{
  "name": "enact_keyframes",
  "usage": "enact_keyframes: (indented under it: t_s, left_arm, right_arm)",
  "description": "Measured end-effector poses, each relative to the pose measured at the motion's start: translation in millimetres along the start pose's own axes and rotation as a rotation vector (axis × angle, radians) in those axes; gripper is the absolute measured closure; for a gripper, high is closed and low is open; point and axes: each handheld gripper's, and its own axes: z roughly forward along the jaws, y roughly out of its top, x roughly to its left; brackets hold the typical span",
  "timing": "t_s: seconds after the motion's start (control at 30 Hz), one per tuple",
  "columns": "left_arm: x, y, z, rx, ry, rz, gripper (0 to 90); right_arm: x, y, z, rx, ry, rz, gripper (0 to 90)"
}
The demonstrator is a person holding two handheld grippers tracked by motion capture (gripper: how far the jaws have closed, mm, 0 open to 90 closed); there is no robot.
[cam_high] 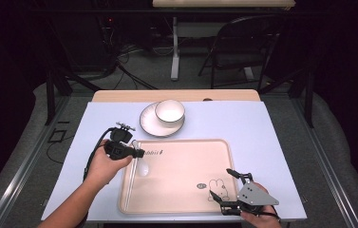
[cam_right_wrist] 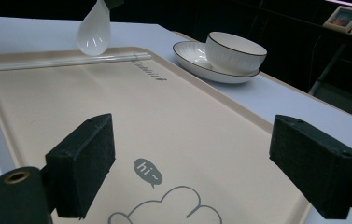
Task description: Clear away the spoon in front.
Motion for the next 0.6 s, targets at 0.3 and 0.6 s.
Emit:
enact_keyframes:
  t_s: [0.3,0.6]
  left_arm:
    - [5.1,-10.5,9.6,0.057,-0.017,-0.003,85.1]
    - [7.8,-15.8,15.6,0.096,-0.026,0.001,85.0]
  right_arm:
    - [0.4,-0.5,1.3,0.004,-0.003,-0.001,13.5]
    - [0.3,-1.0,2.2,0.008,-0.004,0.000,13.5]
